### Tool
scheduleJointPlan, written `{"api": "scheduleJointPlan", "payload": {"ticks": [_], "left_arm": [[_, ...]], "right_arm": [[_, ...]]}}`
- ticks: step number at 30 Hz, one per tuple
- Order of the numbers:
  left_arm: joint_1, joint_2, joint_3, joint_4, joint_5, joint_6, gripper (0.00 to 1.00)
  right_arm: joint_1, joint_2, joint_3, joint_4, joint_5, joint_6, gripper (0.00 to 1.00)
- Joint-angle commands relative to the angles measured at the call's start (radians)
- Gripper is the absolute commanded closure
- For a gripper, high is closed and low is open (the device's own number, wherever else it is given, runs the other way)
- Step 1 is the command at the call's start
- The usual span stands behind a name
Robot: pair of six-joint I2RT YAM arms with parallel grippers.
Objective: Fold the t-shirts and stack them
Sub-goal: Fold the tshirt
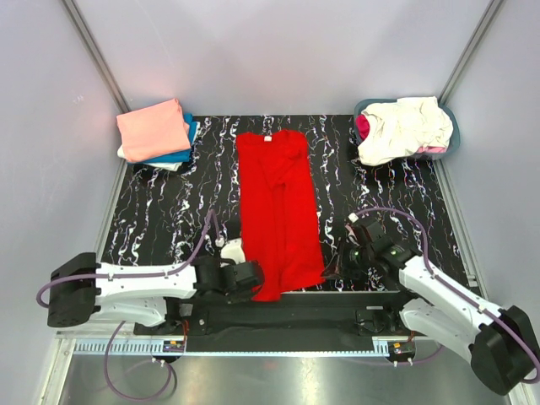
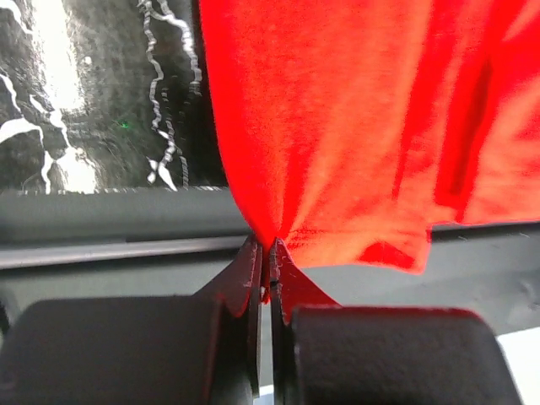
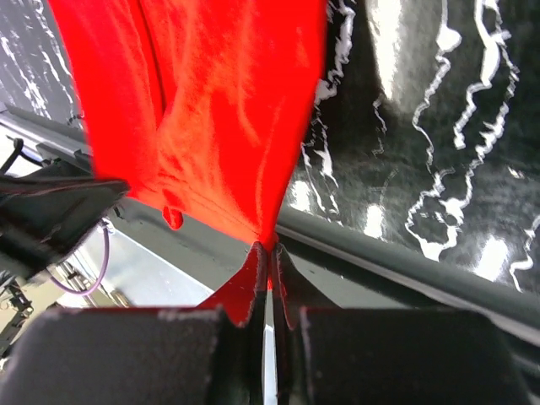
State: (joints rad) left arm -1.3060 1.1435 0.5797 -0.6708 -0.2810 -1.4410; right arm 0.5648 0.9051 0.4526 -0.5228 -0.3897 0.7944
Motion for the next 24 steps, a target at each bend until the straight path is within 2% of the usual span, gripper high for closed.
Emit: {"api": "scheduleJointPlan", "payload": {"ticks": [1, 7, 15, 20, 24], "left_arm": [[-0.010, 0.002, 0.127, -0.136, -0.084, 0.007, 1.00], [0.057, 0.039, 0.330, -0.285, -0.164, 0.128, 0.96], [0.287, 0.024, 0.387, -0.210, -0.112, 0.369, 0.96], [0.416, 0.096, 0.495, -0.174, -0.072, 0.554, 0.95], [0.502, 0.199, 0.583, -0.176, -0.053, 0.646, 0.96]], "right_arm": [[0.009, -0.021, 0.038, -0.077, 0.018, 0.025, 1.00], [0.006, 0.078, 0.191, -0.086, 0.063, -0.017, 1.00], [-0.026, 0.297, 0.457, -0.098, 0.130, -0.139, 1.00], [-0.095, 0.460, 0.616, -0.111, 0.118, -0.207, 1.00], [-0.140, 0.564, 0.713, -0.120, 0.097, -0.239, 1.00]]}}
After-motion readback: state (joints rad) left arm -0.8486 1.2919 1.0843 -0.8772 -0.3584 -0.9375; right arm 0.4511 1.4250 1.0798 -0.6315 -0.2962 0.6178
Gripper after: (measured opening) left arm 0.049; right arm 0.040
